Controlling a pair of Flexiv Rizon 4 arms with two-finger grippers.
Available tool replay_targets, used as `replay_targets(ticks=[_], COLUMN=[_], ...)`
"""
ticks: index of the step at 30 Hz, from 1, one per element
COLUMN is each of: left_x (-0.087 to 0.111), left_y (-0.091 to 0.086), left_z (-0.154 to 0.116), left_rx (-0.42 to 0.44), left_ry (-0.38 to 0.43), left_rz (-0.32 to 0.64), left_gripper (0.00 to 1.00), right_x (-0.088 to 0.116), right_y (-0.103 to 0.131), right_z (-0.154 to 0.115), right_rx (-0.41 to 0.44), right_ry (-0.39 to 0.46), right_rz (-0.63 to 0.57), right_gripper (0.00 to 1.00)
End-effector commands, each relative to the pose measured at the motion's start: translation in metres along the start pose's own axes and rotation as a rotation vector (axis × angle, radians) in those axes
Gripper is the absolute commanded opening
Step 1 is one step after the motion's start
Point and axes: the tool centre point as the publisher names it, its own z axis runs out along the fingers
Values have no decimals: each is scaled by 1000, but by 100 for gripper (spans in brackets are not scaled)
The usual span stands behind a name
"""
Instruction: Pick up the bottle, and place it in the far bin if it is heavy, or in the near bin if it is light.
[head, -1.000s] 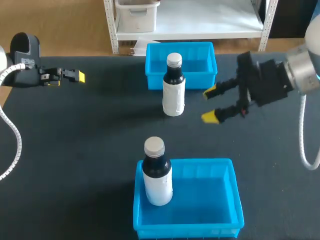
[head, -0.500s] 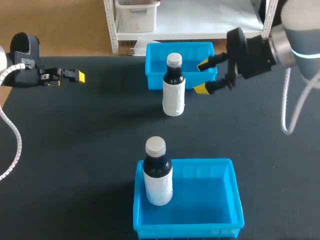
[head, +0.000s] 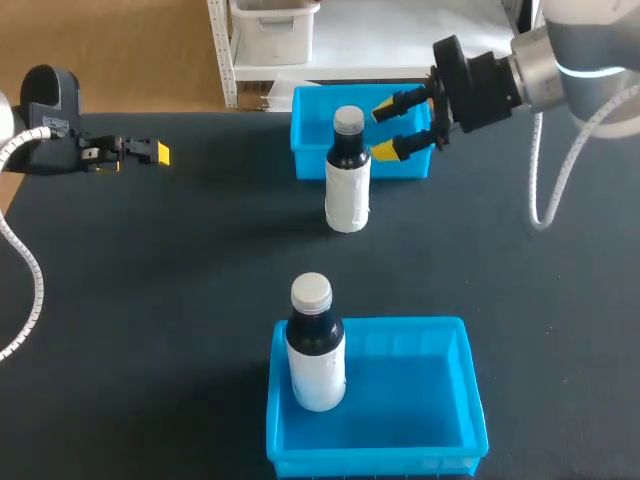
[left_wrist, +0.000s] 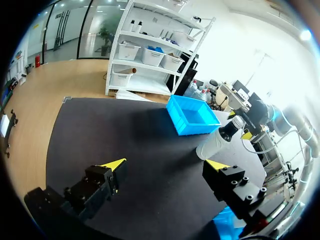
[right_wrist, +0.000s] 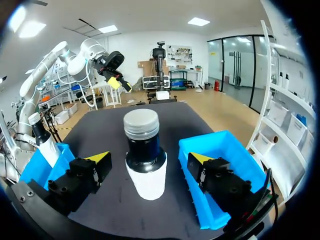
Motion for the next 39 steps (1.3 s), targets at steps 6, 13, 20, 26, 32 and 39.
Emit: replay_targets(ticks=[6,13,20,26,32,39], left_x=[0,0,0,0,0,0], left_y=[0,0,0,0,0,0], left_z=[0,0,0,0,0,0], left_rx=[0,0,0,0,0,0], left_ry=[0,0,0,0,0,0], left_rz=[0,0,0,0,0,0], left_gripper=[100,100,100,100,100,100], right_x=[-9,-12,-12,-13,-14,-14], right_y=[-4,7,8,5,4,4], right_z=[23,37,44,44,44,44], right_rx=[-47,-71,-86,-83,-81,-84], right_ry=[-12,-15,-16,-24,-29,-33], right_rz=[-11,-18,-16,-14,-15,-15], right_gripper=[100,100,100,85,44,43])
